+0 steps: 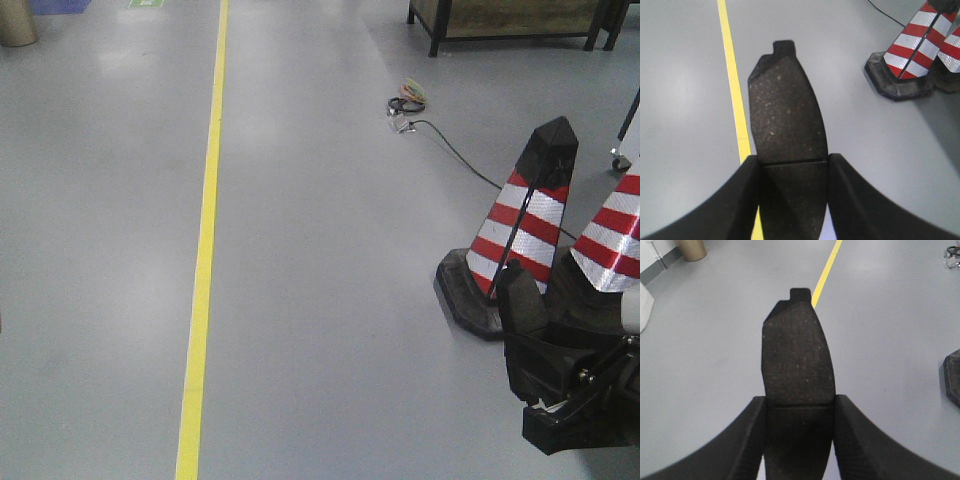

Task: Move and align brake pads A on conveyor
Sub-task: 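Drive along the yellow floor line toward the conveyor belt, then turn past the cones and pull up to the black conveyor belt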

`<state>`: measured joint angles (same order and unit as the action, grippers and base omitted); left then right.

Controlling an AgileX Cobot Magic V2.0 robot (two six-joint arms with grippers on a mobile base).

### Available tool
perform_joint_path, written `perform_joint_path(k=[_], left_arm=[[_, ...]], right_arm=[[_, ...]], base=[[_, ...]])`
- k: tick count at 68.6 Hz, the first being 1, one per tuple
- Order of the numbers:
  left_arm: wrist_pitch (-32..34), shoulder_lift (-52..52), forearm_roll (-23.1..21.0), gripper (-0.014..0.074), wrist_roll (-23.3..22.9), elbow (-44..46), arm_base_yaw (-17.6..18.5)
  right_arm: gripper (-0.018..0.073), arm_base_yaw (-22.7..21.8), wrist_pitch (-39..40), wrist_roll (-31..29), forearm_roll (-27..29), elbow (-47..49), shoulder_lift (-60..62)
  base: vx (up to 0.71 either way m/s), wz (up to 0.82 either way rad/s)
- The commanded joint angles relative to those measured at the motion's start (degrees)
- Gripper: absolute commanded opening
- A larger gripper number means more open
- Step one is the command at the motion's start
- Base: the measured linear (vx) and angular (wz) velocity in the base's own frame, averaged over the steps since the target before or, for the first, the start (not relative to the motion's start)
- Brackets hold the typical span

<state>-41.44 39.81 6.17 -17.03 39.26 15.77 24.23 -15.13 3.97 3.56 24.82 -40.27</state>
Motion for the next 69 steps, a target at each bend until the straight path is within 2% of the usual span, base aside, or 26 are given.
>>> perform_joint_path(k=[1,29,69], left_arm=[[4.5,-0.13,0.36,0.0093,-0.01,1.56,0.42],[4.5,-0.13,0.36,0.0093,-0.01,1.56,0.42],[4.51,-0.13,0.36,0.0093,-0.01,1.56,0.42]], right_arm=[[0.0029,-0.19,5.19,-0.41,-0.18,1.85,0.26],[0.0029,-0.19,5.21,-0.41,-0.18,1.85,0.26],[0.0029,-0.19,5.21,-0.41,-0.18,1.85,0.26]], base=[[0.53,-0.09],[0.52,-0.15],[0.46,-0.31]])
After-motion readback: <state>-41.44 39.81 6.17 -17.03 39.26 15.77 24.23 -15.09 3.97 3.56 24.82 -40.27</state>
